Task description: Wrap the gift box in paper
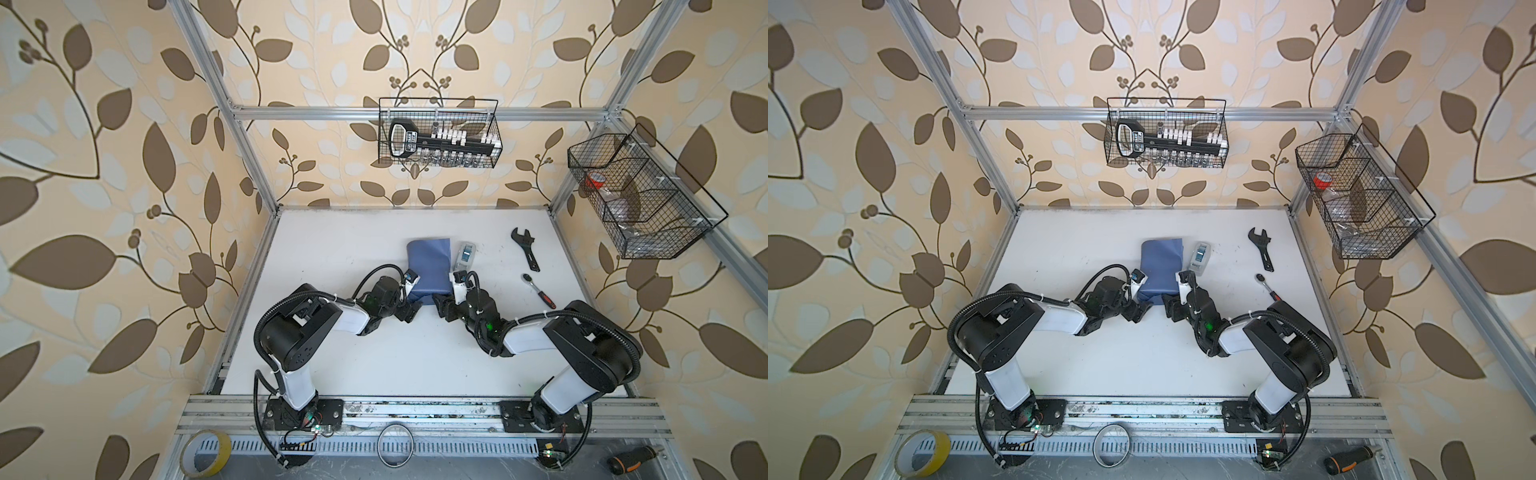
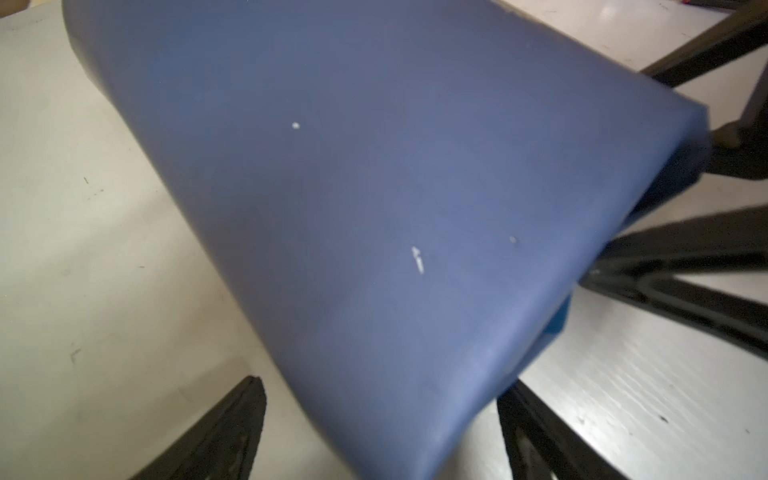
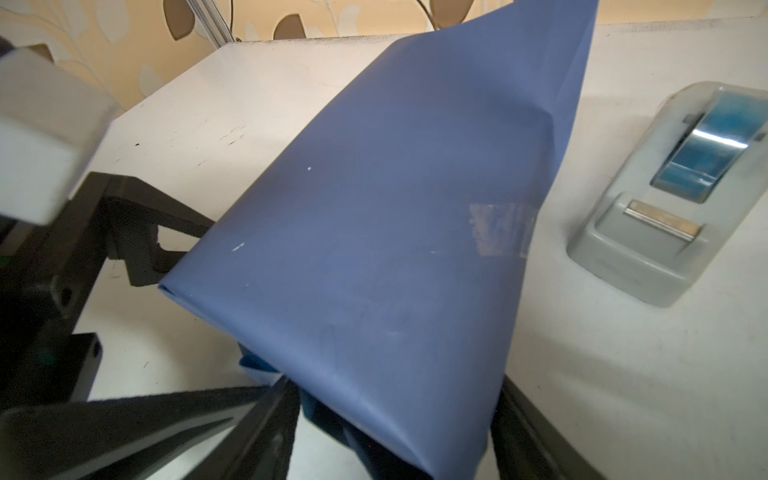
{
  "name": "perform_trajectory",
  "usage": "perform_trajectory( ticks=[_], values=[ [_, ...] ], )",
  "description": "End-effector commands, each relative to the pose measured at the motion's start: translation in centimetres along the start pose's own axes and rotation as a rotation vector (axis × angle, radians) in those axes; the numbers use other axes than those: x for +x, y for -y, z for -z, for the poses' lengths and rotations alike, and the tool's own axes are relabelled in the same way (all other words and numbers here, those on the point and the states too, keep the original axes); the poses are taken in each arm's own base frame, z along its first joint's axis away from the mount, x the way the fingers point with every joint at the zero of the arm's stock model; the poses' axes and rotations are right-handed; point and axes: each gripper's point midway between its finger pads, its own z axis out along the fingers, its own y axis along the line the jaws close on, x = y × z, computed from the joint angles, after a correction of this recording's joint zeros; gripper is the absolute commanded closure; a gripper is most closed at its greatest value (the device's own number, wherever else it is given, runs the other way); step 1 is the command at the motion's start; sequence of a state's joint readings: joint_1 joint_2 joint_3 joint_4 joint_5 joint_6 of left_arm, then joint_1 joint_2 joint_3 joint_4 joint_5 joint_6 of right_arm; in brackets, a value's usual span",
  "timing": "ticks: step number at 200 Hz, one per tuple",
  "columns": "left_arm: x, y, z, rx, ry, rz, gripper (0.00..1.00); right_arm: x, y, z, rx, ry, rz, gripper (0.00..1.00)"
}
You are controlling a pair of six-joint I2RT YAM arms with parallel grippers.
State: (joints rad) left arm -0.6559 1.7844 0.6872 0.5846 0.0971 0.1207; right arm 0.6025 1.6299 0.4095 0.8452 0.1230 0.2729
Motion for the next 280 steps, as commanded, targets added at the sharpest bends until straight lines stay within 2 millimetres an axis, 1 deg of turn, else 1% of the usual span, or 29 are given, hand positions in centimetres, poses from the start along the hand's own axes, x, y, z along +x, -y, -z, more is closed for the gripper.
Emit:
perform_trajectory(
  ticks=[1, 60, 75, 125, 162, 189, 211, 228, 236, 264, 280],
  values=[
    [-1.2, 0.0, -0.7, -0.001, 0.022, -0.033, 0.12, 0.1, 0.0, -0.2, -0.010, 0.006, -0.008, 0.29],
    [-2.2, 0.2, -1.2, 0.017, 0.045, -0.035, 0.21, 0.1, 0.0, -0.2, -0.012, 0.004, -0.007, 0.30],
    [-2.1, 0.4, -1.2, 0.024, 0.043, -0.030, 0.24, 0.1, 0.1, -0.1, -0.012, 0.006, -0.008, 0.30],
    [-2.2, 0.3, -1.1, 0.019, 0.048, -0.023, 0.25, -0.4, 0.2, 0.7, -0.008, 0.005, -0.008, 0.26],
    [-2.2, 0.2, -1.1, 0.013, 0.048, -0.018, 0.26, -0.5, 0.9, 1.9, -0.005, -0.018, -0.043, 0.19],
    [-2.3, 0.3, -1.0, 0.020, 0.049, -0.013, 0.26, -1.0, 1.9, 3.3, 0.012, -0.047, -0.083, 0.15],
    [-2.3, 0.4, -1.0, 0.026, 0.050, -0.005, 0.27, -2.2, 3.0, 4.3, 0.039, -0.054, -0.118, 0.13],
    [-2.4, 0.4, -1.1, 0.030, 0.052, 0.002, 0.27, -3.4, 3.9, 5.1, 0.069, -0.058, -0.145, 0.12],
    [-2.4, 0.5, -1.1, 0.032, 0.053, 0.004, 0.28, -4.1, 4.3, 5.3, 0.084, -0.058, -0.151, 0.12],
    [-2.5, 0.5, -1.1, 0.031, 0.054, 0.010, 0.28, -5.4, 6.1, 5.7, 0.149, -0.067, -0.183, 0.10],
    [-2.4, 0.4, -1.1, 0.029, 0.051, 0.011, 0.28, -5.8, 7.8, 5.5, 0.193, -0.082, -0.242, 0.10]
  ],
)
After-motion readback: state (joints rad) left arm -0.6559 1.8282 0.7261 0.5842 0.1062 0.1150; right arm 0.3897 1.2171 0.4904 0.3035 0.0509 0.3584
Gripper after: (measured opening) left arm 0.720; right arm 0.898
